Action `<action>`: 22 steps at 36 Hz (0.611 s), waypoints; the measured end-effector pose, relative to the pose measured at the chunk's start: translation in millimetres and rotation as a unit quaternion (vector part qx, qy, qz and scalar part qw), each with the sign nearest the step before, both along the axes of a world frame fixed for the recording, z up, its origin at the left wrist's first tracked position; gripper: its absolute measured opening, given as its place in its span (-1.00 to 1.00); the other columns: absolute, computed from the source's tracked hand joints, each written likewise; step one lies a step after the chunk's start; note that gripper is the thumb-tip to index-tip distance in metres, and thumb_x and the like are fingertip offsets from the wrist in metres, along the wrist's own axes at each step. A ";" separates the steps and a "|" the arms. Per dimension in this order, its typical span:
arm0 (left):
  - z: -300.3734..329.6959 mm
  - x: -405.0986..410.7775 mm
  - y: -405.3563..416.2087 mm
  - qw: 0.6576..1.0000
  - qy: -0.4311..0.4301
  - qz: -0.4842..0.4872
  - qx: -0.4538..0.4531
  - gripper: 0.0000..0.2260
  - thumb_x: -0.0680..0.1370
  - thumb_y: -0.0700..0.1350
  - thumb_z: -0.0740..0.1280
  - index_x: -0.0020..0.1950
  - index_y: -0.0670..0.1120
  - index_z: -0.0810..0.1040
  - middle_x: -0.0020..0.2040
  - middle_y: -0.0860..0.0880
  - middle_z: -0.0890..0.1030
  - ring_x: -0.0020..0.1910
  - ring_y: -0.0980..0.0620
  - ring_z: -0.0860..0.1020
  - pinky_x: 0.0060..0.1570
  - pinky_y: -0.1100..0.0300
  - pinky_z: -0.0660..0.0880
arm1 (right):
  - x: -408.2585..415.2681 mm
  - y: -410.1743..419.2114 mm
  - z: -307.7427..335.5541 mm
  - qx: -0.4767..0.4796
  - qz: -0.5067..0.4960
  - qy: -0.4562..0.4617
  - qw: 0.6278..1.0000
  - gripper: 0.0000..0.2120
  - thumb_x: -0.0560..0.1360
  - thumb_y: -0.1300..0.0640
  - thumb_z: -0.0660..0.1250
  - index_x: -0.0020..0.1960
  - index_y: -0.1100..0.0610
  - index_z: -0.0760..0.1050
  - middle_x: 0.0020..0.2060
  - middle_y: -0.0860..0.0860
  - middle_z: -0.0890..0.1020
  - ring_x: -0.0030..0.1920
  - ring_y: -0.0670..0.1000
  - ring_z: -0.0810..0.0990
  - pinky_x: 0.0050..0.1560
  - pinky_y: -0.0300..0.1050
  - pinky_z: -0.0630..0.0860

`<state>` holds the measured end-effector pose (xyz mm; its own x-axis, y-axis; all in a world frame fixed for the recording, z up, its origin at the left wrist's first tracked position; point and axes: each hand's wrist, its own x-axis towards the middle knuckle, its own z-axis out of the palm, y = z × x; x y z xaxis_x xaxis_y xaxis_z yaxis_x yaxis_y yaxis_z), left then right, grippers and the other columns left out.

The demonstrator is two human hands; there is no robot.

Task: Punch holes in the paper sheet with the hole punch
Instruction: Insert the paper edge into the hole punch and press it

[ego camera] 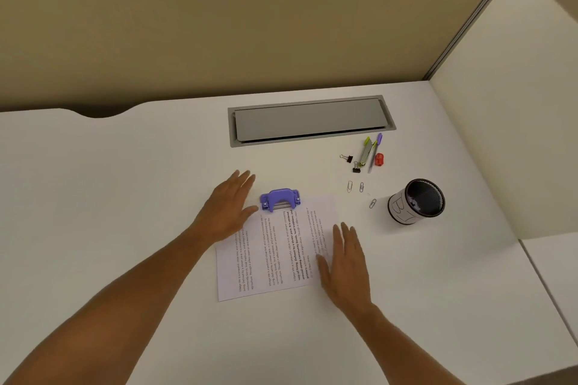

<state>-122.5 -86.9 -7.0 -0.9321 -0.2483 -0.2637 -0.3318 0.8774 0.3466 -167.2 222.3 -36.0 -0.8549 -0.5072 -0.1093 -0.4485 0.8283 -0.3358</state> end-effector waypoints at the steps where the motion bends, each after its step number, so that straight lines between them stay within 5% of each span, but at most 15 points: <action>1: -0.8 -3.3 -0.3 0.997 -0.011 -0.063 -0.033 -0.33 0.63 0.21 0.10 0.62 0.01 -0.11 0.63 0.04 -0.15 0.62 -0.02 -0.11 0.59 0.00 -0.06 | 7.9 0.9 -4.4 0.010 0.024 0.011 1.000 -0.33 0.62 -0.16 0.11 0.59 0.19 0.10 0.58 0.15 0.15 0.59 0.17 0.05 0.55 0.07 0.14; 3: -2.0 -9.9 -1.7 0.986 -0.029 -0.152 -0.060 -0.34 0.64 0.21 0.06 0.61 0.02 -0.18 0.58 0.10 -0.27 0.61 0.01 -0.17 0.53 0.11 -0.25 | 22.3 2.0 -12.0 0.026 0.050 0.015 0.998 -0.31 0.63 -0.20 0.08 0.61 0.19 0.05 0.61 0.12 0.05 0.61 0.15 -0.07 0.57 0.06 0.06; 6: -3.3 -23.8 -6.7 0.981 -0.056 -0.187 -0.013 -0.38 0.67 0.13 0.08 0.62 0.02 -0.17 0.62 0.07 -0.19 0.62 0.04 -0.13 0.44 0.24 -0.23 | 39.4 4.1 -18.2 0.038 0.045 0.011 0.998 -0.27 0.63 -0.23 0.04 0.62 0.18 -0.02 0.62 0.10 -0.04 0.61 0.13 -0.14 0.57 0.07 -0.03; 10: -5.4 -48.7 -15.0 0.964 -0.026 -0.262 -0.024 -0.32 0.64 0.20 0.10 0.60 0.03 -0.21 0.62 0.07 -0.22 0.57 0.13 -0.27 0.56 0.13 -0.19 | 56.4 5.7 -22.6 0.046 0.045 0.014 0.998 -0.25 0.63 -0.24 0.03 0.62 0.22 -0.04 0.62 0.12 -0.05 0.61 0.16 -0.09 0.55 0.09 -0.03; 16: -14.3 -78.4 -28.5 0.858 0.033 -0.499 -0.117 -0.21 0.58 0.40 -0.06 0.62 -0.04 -0.24 0.62 0.00 -0.27 0.59 0.05 -0.31 0.55 0.05 -0.35 | 71.2 3.3 -28.8 0.050 0.113 0.024 0.992 -0.24 0.62 -0.27 0.09 0.59 0.25 0.09 0.61 0.15 0.04 0.61 0.17 -0.02 0.53 0.14 0.06; 22: -27.3 -84.8 -34.7 0.828 0.043 -0.541 -0.139 -0.18 0.59 0.39 -0.04 0.61 -0.11 -0.24 0.63 -0.06 -0.25 0.59 0.00 -0.30 0.55 0.00 -0.32 | 77.9 0.0 -32.6 0.053 0.129 0.012 0.990 -0.19 0.60 -0.32 0.10 0.59 0.25 0.10 0.61 0.13 0.06 0.61 0.16 0.00 0.51 0.12 0.10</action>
<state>-207.3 -121.6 -34.3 -0.6616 0.7040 -0.2581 0.7159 0.6955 0.0619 -89.3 222.3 -68.5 -0.7019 -0.6952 -0.1551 -0.6561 0.7158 -0.2389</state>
